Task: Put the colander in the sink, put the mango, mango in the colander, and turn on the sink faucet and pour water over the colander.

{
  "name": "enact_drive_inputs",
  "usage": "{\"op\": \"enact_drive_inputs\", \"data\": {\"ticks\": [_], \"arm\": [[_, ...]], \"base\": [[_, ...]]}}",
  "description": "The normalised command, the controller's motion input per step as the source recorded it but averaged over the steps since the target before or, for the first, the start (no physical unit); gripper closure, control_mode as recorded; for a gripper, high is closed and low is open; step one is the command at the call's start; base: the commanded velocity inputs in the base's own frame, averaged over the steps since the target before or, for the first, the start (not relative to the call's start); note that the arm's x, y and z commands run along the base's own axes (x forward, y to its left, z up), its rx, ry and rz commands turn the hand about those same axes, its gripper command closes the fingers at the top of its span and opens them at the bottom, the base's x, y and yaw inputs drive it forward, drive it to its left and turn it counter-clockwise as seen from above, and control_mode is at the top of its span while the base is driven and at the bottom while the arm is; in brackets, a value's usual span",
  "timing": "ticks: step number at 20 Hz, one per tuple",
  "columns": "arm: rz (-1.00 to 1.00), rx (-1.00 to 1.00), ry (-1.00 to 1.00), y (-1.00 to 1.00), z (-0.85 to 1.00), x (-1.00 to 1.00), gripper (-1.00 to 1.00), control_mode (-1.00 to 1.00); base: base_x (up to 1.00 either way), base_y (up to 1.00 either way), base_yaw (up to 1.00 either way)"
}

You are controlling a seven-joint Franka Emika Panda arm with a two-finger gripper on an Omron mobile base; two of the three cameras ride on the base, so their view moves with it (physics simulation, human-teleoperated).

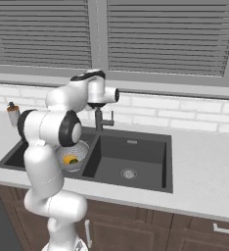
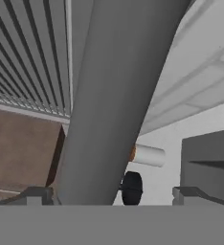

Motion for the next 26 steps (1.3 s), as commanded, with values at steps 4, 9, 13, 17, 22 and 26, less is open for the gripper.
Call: {"op": "enact_drive_inputs", "data": {"ticks": [4,9,13,17,22,26], "arm": [[-0.22,-0.02,0.0,0.58,0.0,0.42,-1.0,-1.0],[-0.22,0.0,0.0,0.32,0.0,0.2,-1.0,-1.0],[-0.1,0.13,-0.06,-0.16,0.29,-0.6,-1.0,-1.0],[-0.03,0.22,-0.18,-0.28,0.45,-1.0,-1.0,-1.0],[-0.08,0.14,-0.03,-0.3,0.07,-0.83,-1.0,-1.0],[-0.05,0.01,0.19,-0.54,0.0,-0.51,-1.0,-1.0]], "base": [[0.0,0.0,0.0],[0.0,0.0,0.0],[0.0,0.0,0.0],[0.0,0.0,0.0],[0.0,0.0,0.0],[0.0,0.0,0.0]]}}
